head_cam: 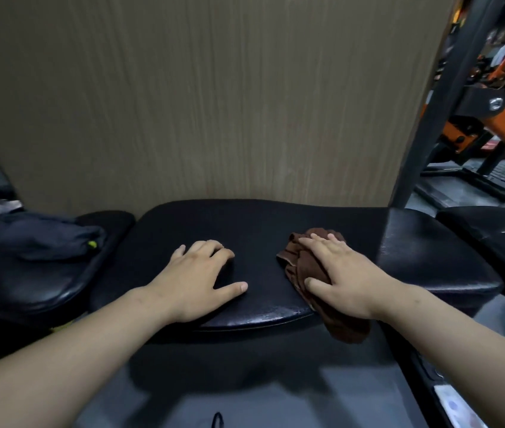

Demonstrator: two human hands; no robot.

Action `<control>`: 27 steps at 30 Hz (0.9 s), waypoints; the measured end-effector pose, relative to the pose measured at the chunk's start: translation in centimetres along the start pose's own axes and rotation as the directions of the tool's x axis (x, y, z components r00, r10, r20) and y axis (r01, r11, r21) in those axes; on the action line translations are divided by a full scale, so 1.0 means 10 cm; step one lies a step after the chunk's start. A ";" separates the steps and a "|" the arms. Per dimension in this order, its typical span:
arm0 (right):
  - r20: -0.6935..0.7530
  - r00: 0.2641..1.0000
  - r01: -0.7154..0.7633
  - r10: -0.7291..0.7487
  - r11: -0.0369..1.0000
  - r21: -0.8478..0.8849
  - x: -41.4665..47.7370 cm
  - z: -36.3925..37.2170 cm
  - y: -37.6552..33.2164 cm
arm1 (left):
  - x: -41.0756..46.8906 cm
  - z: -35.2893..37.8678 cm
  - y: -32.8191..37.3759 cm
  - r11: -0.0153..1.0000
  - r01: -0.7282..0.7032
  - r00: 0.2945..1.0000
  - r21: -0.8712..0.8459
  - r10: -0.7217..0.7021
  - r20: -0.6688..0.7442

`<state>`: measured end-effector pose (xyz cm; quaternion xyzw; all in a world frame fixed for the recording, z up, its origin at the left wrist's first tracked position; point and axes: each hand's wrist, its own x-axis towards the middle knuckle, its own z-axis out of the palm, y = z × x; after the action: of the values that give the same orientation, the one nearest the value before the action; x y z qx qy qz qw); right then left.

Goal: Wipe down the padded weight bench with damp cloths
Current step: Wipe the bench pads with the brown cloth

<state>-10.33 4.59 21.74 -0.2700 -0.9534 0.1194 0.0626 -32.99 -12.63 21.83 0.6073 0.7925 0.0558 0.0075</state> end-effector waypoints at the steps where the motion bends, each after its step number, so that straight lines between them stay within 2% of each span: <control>1: -0.009 1.000 0.028 -0.027 1.000 0.012 0.02 0.00 -0.07 | -0.05 -0.02 -0.10 1.000 0.016 1.000 0.006 -0.016 -0.011; 13: -0.066 0.964 0.265 -0.258 0.954 0.140 0.33 0.13 -0.64 | -0.57 -0.27 -1.25 0.987 0.137 0.970 0.080 -0.118 -0.215; 17: -0.048 0.955 0.298 -0.294 0.937 0.185 0.44 0.21 -0.80 | -0.71 -0.46 -1.77 0.964 0.248 0.933 0.098 -0.211 -0.292; 22: -0.064 0.942 0.336 -0.330 0.921 0.197 0.52 0.26 -1.00 | -0.83 -0.58 -2.43 0.874 0.486 0.839 0.001 -0.466 -0.280; 27: -0.064 0.929 0.370 -0.364 0.908 0.199 0.66 0.41 -1.22 | -0.84 -0.62 -2.82 0.849 0.522 0.824 -0.085 -0.528 -0.208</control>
<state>-22.73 -2.76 21.37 -0.0794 -0.9686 0.2008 0.1236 -58.38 -28.39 24.80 0.3557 0.9238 0.1290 -0.0590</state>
